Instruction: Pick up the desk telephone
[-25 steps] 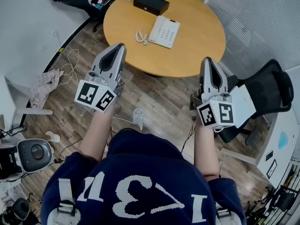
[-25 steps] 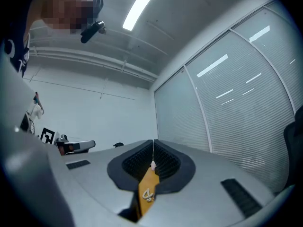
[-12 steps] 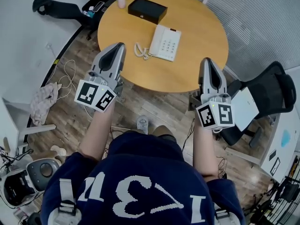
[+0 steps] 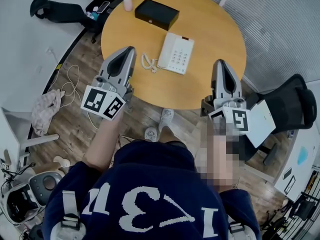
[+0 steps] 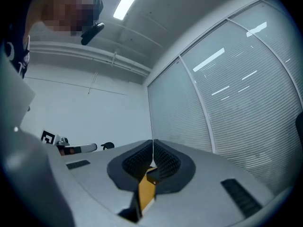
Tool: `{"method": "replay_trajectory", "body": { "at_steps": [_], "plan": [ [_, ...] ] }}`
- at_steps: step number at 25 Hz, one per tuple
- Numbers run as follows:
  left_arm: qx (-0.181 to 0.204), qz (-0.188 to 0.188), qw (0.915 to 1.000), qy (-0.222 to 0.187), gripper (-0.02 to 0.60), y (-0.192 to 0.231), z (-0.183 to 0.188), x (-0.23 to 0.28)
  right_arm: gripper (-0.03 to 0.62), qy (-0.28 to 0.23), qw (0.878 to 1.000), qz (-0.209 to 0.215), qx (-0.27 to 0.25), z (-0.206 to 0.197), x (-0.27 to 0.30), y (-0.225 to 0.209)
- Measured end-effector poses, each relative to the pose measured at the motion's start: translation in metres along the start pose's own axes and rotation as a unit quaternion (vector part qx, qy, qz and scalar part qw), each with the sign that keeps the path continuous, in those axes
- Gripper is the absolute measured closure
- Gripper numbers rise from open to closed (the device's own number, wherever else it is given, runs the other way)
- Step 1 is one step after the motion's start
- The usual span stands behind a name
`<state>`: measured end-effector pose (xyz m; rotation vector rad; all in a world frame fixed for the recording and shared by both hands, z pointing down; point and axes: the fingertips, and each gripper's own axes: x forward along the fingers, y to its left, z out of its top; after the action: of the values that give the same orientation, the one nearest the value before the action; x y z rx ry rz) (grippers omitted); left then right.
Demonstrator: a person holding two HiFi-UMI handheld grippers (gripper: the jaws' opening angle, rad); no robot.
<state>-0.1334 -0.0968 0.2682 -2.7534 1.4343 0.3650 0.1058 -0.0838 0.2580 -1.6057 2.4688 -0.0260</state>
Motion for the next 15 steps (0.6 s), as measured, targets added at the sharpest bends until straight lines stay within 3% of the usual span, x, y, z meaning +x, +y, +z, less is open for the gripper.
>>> {"method": "replay_trajectory", "body": {
  "at_steps": [15],
  "plan": [
    [0.028, 0.035, 0.9988, -0.019, 0.566, 0.041, -0.001, 0.119, 0.565, -0.031, 0.998, 0.055, 0.01, 0.02, 0.122, -0.08]
  ]
}}
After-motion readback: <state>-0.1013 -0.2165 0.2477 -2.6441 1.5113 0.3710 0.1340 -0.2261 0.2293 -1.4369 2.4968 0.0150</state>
